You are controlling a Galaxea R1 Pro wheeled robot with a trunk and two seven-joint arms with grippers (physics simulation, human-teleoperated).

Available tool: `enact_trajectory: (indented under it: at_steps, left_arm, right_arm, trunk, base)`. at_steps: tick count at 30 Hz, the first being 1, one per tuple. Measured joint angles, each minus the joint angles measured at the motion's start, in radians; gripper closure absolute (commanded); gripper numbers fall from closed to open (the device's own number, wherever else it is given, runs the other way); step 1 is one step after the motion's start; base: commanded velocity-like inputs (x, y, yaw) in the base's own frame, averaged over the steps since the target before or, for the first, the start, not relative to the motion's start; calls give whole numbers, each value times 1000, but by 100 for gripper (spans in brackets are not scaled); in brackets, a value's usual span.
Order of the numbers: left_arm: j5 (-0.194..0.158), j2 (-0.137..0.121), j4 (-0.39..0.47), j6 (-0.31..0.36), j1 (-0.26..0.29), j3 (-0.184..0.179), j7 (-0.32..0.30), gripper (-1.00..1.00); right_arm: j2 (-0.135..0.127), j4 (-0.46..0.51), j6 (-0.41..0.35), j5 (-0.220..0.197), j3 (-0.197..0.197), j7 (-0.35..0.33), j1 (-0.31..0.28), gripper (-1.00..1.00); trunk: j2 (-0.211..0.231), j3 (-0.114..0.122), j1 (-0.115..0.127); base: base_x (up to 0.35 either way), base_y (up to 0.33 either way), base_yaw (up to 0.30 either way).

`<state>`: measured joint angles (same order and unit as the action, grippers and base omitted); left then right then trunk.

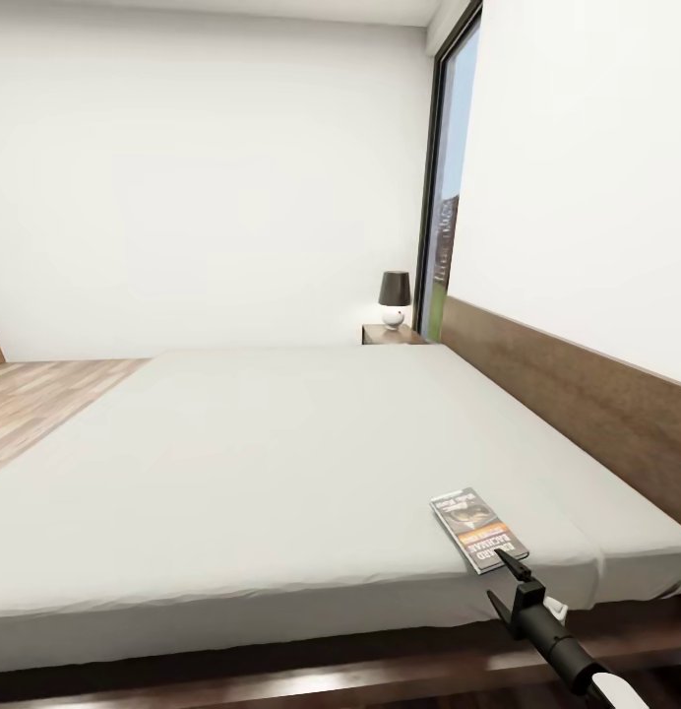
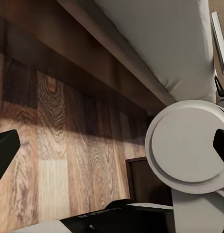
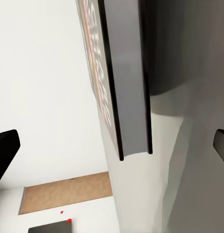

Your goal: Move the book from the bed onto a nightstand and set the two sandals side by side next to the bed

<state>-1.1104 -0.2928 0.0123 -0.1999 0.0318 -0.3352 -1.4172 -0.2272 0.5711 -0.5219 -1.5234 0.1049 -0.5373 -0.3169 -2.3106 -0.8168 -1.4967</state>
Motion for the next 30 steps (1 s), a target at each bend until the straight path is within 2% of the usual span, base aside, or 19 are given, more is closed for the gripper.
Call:
enact_trajectory:
  at_steps: [19, 30]
  left_arm:
    - [0, 0, 0, 0, 0, 0, 0, -100]
    - [1, 0, 0, 0, 0, 0, 0, -100]
  right_arm:
    - [0, 0, -1, 0, 0, 0, 0, -100]
    - [0, 0, -1, 0, 0, 0, 0, -100]
  trunk:
    - [0, 0, 0]
    - [0, 0, 0]
  base:
    - [1, 6, 0]
    - [74, 52, 0]
